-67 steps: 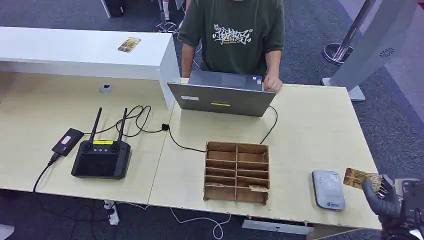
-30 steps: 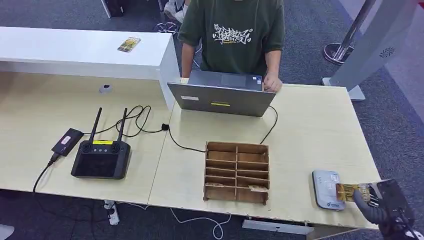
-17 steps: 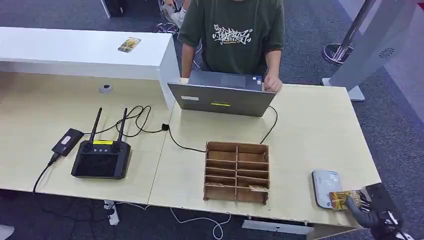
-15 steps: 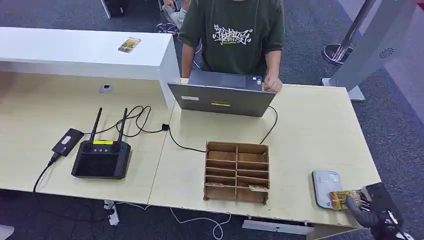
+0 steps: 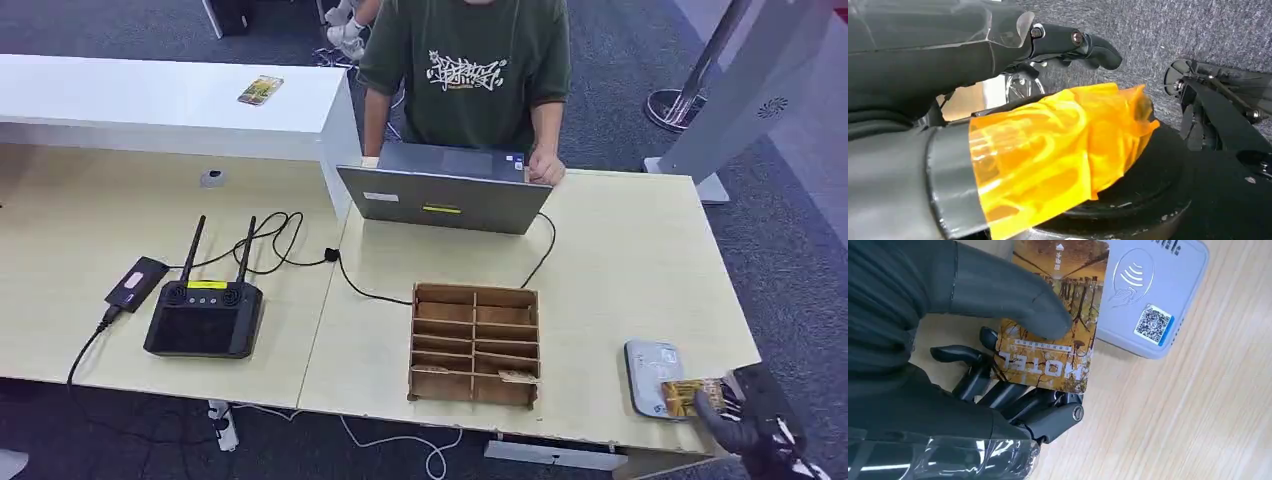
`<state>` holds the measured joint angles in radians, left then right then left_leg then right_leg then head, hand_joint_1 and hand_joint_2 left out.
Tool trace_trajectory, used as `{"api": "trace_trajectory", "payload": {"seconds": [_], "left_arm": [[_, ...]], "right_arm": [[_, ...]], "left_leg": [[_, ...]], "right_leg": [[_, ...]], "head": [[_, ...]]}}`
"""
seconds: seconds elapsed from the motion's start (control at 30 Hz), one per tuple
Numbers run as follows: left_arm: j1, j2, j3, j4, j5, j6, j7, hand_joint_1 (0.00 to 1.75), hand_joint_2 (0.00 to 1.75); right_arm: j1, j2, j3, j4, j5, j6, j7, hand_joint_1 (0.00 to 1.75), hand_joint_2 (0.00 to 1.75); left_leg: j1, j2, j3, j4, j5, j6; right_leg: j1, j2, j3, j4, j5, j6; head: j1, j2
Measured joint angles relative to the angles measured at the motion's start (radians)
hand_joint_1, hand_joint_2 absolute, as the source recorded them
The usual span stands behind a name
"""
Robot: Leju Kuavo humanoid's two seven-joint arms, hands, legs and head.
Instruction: Pass the card to the sensor for recognition and then transmit it.
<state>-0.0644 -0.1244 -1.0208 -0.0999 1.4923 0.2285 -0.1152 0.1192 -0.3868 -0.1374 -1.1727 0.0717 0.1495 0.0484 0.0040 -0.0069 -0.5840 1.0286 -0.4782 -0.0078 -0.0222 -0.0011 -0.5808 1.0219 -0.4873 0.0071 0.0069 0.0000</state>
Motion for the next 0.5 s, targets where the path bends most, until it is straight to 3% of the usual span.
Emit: {"api": "trace_trajectory", "payload": {"seconds": [0.4, 0.5], "left_arm": [[0.001, 0.000, -0.002, 0.000, 0.000, 0.000, 0.002, 0.00, 0.00], [0.001, 0.000, -0.002, 0.000, 0.000, 0.002, 0.002, 0.00, 0.00]], "right_arm": [[0.001, -0.031, 0.023, 0.002, -0.001, 0.011, 0.013, 1.75, 1.75], [0.001, -0.031, 0.029, 0.002, 0.011, -0.036, 0.003, 1.75, 1.75]], "left_leg": [[0.000, 0.000, 0.000, 0.000, 0.000, 0.000], [0.000, 0.000, 0.000, 0.000, 0.000, 0.000]], "right_leg": [[0.000, 0.000, 0.000, -0.001, 0.000, 0.000], [0.000, 0.000, 0.001, -0.001, 0.000, 0.000]], "head": [[0.000, 0.000], [0.000, 0.000]]}}
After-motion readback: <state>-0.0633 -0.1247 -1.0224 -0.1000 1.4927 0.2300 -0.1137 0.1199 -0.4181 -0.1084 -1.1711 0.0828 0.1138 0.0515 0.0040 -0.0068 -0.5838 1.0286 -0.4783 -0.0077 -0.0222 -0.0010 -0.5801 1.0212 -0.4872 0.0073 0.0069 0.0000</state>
